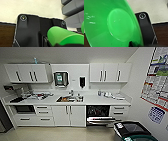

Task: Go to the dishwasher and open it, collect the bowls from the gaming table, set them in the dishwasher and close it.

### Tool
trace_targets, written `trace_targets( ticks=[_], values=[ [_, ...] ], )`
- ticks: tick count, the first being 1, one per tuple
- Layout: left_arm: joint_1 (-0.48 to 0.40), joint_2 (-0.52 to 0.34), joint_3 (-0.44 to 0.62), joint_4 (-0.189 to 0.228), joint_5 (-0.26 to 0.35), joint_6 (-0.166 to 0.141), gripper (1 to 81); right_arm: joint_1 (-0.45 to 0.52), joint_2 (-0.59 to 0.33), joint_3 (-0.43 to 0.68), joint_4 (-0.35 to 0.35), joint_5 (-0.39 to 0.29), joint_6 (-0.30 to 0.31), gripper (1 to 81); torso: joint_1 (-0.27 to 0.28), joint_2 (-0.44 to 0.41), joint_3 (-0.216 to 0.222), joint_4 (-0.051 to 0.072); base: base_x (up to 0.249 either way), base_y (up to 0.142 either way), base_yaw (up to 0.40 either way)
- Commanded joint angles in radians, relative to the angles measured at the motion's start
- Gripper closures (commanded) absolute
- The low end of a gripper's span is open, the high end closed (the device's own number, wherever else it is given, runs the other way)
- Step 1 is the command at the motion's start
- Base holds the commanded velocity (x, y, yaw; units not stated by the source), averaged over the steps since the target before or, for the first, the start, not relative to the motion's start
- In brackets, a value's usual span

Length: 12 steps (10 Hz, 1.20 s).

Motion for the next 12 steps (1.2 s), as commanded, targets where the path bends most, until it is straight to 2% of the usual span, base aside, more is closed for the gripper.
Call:
trace_targets(
  ticks=[1, 12],
  values=[
    [-0.048, -0.016, -0.002, 0.011, 0.034, 0.004, 81.1, 0.037, 0.017, 0.017, -0.035, -0.072, -0.018, 81.1, 0.001, 0.0, 0.0, 0.0, 0.142, 0.0, 0.0],
    [-0.048, -0.015, -0.002, 0.011, 0.034, 0.004, 81.1, 0.037, 0.017, 0.017, -0.035, -0.072, -0.019, 81.1, 0.001, 0.001, 0.0, 0.0, 0.155, 0.0, 0.0]
  ],
)
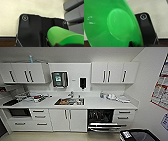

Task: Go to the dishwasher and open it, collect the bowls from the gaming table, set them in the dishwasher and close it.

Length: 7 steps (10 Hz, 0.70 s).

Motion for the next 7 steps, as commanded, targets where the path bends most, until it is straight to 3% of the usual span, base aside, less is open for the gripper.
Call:
trace_targets(
  ticks=[1, 7],
  values=[
    [-0.047, -0.01, 0.003, 0.009, 0.031, 0.002, 81.1, 0.036, 0.011, 0.017, -0.031, -0.075, -0.02, 81.1, 0.0, 0.0, 0.0, 0.0, 0.167, 0.0, 0.0],
    [-0.047, -0.013, 0.003, 0.009, 0.029, 0.002, 81.1, 0.038, 0.015, 0.015, -0.027, -0.075, -0.019, 81.1, 0.0, 0.0, 0.0, 0.0, 0.167, 0.0, 0.0]
  ],
)
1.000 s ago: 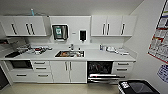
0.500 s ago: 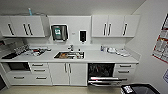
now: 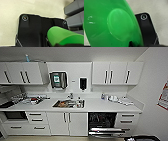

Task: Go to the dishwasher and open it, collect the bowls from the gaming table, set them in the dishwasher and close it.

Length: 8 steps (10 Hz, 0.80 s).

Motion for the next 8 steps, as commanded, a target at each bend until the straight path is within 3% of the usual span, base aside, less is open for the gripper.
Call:
trace_targets(
  ticks=[1, 8],
  values=[
    [-0.047, -0.013, 0.003, 0.009, 0.032, 0.003, 81.1, 0.037, 0.012, 0.015, -0.026, -0.076, -0.018, 81.1, 0.0, 0.0, 0.0, 0.0, 0.169, 0.0, 0.0],
    [-0.047, -0.013, 0.003, 0.009, 0.025, 0.003, 81.1, 0.037, 0.011, 0.015, -0.026, -0.076, -0.018, 81.1, 0.0, 0.0, 0.0, 0.0, 0.169, 0.0, 0.0]
  ],
)
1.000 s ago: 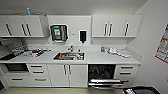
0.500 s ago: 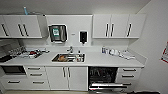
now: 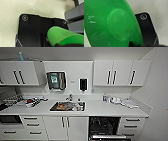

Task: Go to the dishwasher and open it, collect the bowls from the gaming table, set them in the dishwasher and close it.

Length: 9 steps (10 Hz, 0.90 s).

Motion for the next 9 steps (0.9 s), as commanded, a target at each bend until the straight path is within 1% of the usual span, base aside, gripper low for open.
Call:
trace_targets(
  ticks=[1, 9],
  values=[
    [-0.049, -0.014, 0.003, 0.007, 0.028, 0.003, 81.1, 0.036, 0.011, 0.015, -0.027, -0.077, -0.019, 81.1, 0.001, 0.0, 0.0, 0.0, 0.17, 0.0, 0.0],
    [-0.046, -0.014, 0.003, 0.009, 0.026, 0.003, 81.1, 0.038, 0.012, 0.015, -0.028, -0.077, -0.019, 81.1, 0.001, 0.0, 0.0, 0.0, 0.171, 0.0, 0.0]
  ],
)
